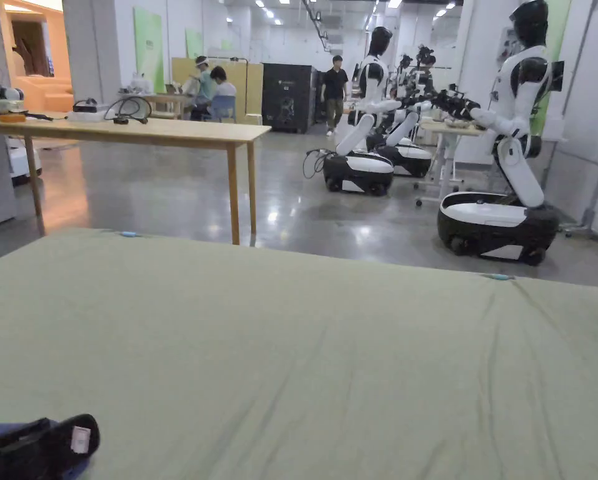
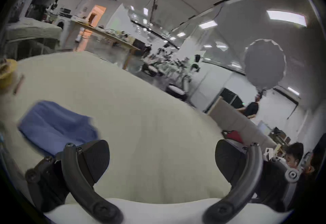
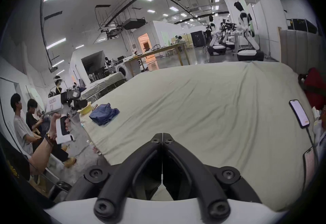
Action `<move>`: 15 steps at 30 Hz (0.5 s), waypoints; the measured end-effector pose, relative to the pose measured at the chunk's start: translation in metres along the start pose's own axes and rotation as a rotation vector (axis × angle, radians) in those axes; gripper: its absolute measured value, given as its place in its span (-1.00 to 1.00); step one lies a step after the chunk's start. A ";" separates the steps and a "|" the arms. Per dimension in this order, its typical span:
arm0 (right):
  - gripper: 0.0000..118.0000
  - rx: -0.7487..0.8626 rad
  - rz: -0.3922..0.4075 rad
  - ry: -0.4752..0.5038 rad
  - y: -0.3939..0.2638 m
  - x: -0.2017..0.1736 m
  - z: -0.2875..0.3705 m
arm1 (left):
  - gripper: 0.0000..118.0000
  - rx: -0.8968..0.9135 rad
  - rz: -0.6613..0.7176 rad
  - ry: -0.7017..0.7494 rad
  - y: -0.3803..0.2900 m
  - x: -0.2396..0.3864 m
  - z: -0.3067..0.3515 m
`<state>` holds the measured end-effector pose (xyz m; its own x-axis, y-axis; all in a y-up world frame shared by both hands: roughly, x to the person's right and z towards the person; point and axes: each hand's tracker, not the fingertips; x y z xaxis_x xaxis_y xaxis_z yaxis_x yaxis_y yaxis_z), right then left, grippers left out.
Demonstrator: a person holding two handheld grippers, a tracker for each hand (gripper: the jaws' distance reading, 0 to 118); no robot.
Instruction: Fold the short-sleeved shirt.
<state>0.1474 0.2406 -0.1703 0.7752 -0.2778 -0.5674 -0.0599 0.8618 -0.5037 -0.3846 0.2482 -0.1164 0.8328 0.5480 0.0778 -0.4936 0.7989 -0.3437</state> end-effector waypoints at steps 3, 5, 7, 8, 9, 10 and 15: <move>-0.99 0.047 0.016 -0.040 0.002 0.010 0.014 | 0.96 0.009 -0.087 -0.031 -0.026 0.056 -0.039; -0.99 0.071 0.041 -0.115 0.003 0.015 0.020 | 0.73 0.015 -0.183 0.046 -0.041 0.084 -0.068; -0.99 0.107 0.072 -0.209 0.004 0.022 0.023 | -0.17 0.052 -0.326 0.090 -0.054 0.113 -0.088; -0.99 0.125 0.111 -0.287 0.004 0.023 0.023 | -0.66 0.084 -0.385 0.128 -0.065 0.124 -0.102; -0.99 0.155 0.144 -0.354 0.004 0.025 0.024 | -0.96 0.088 -0.419 0.180 -0.072 0.134 -0.112; -0.99 0.175 0.181 -0.401 0.005 0.027 0.024 | -0.97 0.115 -0.410 0.185 -0.074 0.137 -0.116; -0.99 0.266 0.249 -0.439 0.051 0.035 0.025 | -1.00 0.126 -0.452 0.173 -0.047 0.186 -0.139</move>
<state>0.1874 0.2854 -0.1992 0.9499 0.1010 -0.2956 -0.1580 0.9717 -0.1756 -0.1711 0.2779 -0.2161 0.9945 0.0994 0.0327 -0.0912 0.9766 -0.1949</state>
